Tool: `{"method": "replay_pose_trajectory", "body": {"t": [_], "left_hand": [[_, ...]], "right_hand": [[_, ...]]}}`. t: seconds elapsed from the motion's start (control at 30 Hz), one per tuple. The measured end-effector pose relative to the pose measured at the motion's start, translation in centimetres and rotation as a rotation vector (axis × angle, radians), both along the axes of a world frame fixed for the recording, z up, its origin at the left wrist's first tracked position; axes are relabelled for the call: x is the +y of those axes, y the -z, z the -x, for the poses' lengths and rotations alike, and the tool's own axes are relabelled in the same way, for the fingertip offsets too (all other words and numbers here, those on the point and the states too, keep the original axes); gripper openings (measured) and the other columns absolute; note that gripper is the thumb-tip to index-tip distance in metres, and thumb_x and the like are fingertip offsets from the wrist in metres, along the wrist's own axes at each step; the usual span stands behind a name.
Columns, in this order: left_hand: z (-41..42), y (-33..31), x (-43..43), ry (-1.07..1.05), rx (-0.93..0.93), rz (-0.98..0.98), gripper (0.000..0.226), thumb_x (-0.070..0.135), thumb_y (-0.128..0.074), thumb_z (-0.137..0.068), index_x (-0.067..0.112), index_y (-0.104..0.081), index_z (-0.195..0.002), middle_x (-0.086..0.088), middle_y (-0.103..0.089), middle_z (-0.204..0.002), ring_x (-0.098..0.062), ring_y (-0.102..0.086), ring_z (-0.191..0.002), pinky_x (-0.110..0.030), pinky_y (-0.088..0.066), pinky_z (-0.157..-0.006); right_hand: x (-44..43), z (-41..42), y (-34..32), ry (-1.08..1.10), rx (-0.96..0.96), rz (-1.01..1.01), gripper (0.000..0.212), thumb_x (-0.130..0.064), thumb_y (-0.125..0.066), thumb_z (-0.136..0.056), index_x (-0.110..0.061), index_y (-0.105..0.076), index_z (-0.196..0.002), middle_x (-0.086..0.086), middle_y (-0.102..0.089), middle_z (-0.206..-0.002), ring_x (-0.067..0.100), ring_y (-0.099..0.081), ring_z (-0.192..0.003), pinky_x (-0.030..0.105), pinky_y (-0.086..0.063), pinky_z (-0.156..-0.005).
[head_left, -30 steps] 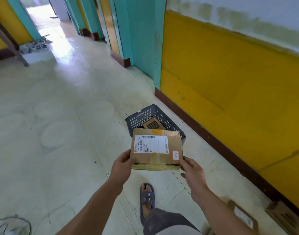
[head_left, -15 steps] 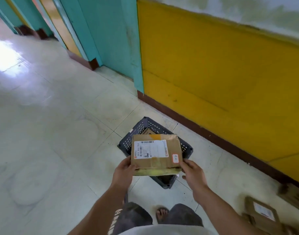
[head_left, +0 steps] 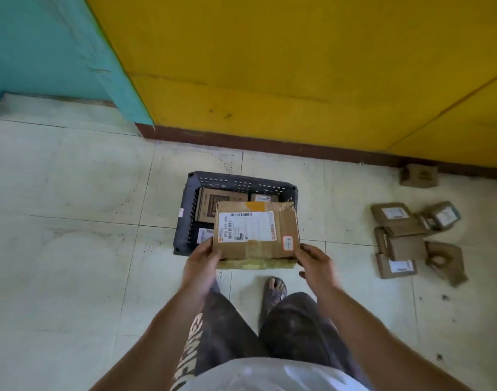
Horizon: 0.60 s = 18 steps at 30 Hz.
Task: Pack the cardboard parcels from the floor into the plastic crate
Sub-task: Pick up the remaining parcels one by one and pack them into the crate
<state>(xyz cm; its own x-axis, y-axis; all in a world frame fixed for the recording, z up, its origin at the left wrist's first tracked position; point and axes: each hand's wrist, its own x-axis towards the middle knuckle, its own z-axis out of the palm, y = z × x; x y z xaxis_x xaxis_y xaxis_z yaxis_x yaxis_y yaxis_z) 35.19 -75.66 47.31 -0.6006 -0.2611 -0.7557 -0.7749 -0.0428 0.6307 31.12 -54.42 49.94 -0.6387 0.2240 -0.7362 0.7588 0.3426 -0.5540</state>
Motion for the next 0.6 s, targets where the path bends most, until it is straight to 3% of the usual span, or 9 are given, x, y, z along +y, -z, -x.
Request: {"method": "replay_pose_trajectory", "body": {"t": [0.17, 0.37, 0.47, 0.6], "left_hand": [[2.5, 5.6, 0.0, 0.025, -0.051, -0.006, 0.032, 0.026, -0.049, -0.099, 0.031, -0.06, -0.129, 0.001, -0.069, -0.12, -0.027, -0.064, -0.112, -0.05, -0.049, -0.099], [5.3, 15.3, 1.4, -0.003, -0.136, -0.014, 0.024, 0.02, -0.05, -0.099, 0.035, -0.063, -0.113, 0.013, -0.069, -0.107, -0.012, -0.064, -0.104, -0.043, -0.05, -0.099], [6.4, 21.2, 2.1, 0.004, -0.188, -0.014, 0.025, 0.02, -0.049, -0.099, 0.029, -0.063, -0.118, 0.008, -0.069, -0.114, -0.013, -0.064, -0.104, -0.045, -0.049, -0.1], [7.8, 29.3, 3.2, 0.06, -0.254, 0.02, 0.032, 0.023, -0.047, -0.098, 0.033, -0.06, -0.126, 0.005, -0.069, -0.116, -0.018, -0.065, -0.104, -0.042, -0.049, -0.095]], "right_hand": [[0.0, 1.0, 4.9, 0.06, -0.063, -0.049, 0.019, -0.034, -0.059, -0.094, -0.036, -0.063, -0.075, -0.006, -0.069, -0.089, 0.02, -0.064, -0.092, 0.051, -0.051, -0.093], [0.9, 3.8, 15.0, 0.049, -0.119, -0.074, 0.017, -0.034, -0.053, -0.097, -0.04, -0.059, -0.082, -0.006, -0.066, -0.097, 0.015, -0.062, -0.091, 0.04, -0.054, -0.091], [1.3, 5.3, 20.6, 0.023, -0.119, -0.101, 0.021, -0.034, -0.051, -0.098, -0.041, -0.057, -0.08, -0.006, -0.065, -0.095, 0.016, -0.063, -0.088, 0.04, -0.055, -0.084], [2.0, 6.4, 28.6, -0.03, -0.154, -0.16, 0.023, -0.038, -0.048, -0.099, -0.035, -0.062, -0.082, -0.001, -0.069, -0.095, 0.018, -0.065, -0.083, 0.039, -0.054, -0.079]]}}
